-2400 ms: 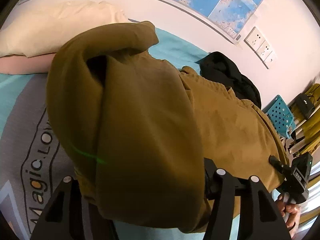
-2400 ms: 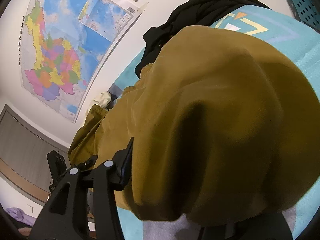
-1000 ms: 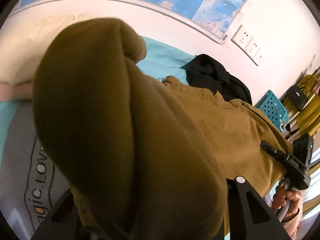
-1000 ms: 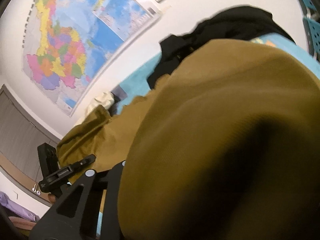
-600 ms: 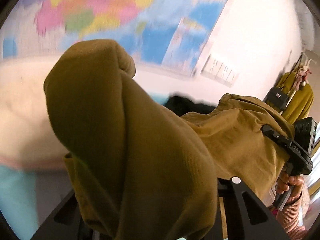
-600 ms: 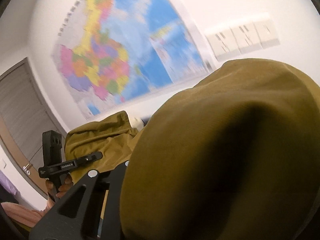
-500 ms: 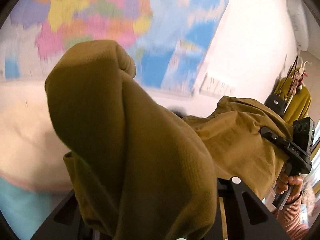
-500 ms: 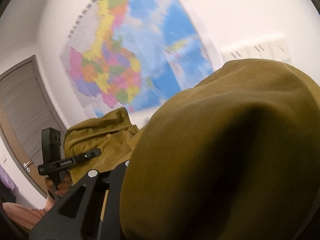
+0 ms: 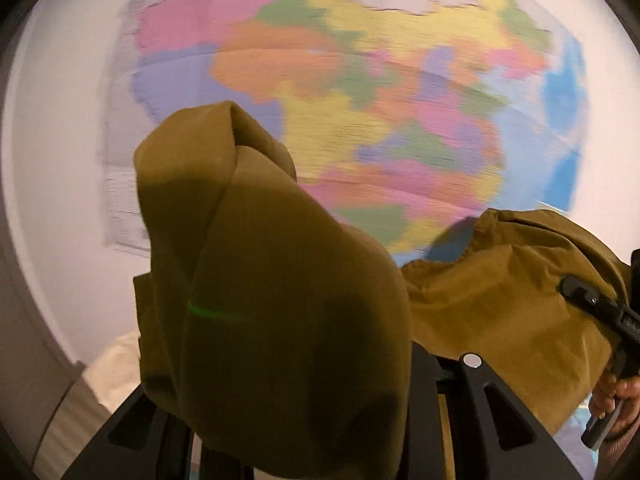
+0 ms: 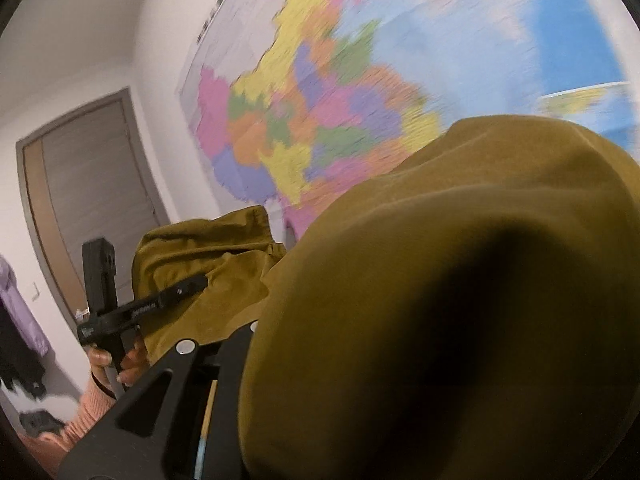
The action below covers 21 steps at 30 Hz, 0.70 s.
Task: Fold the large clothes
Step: 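Lift the folded olive jacket with both grippers and carry it toward the cream stack, then lower the olive jacket onto the cream and pink stack with both grippers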
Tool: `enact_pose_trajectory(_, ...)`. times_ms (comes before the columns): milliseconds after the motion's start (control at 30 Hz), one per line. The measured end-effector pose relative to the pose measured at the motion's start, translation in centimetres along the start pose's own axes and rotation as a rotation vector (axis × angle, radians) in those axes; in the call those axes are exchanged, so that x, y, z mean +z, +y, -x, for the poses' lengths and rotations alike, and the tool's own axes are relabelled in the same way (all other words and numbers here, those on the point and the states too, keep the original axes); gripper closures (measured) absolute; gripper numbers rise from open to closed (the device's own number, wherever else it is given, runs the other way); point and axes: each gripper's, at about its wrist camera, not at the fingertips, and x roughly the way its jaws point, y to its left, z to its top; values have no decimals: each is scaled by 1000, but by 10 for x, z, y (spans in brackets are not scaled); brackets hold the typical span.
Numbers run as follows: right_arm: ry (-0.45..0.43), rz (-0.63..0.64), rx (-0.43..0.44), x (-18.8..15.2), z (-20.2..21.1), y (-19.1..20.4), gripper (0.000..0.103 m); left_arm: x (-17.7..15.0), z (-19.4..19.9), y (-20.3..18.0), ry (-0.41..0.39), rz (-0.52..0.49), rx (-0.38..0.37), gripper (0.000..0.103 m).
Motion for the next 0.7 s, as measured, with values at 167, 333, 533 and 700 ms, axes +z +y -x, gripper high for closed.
enact_pose_trajectory(167, 14, 7, 44, -3, -55, 13, 84, 17, -41, 63, -1, 22, 102, 78)
enact_pose_trajectory(333, -100, 95, 57, -3, -81, 41, 85, 36, -46, 106, -69, 32, 129, 78)
enact_pose_trajectory(533, 132, 40, 87, -83, -145, 32, 79, -16, -77, 154, -34, 104, 209, 77)
enact_pose_trajectory(700, 394, -105, 102, -154, -174, 1, 65, -96, -135, 207, 219, 233, 276, 74)
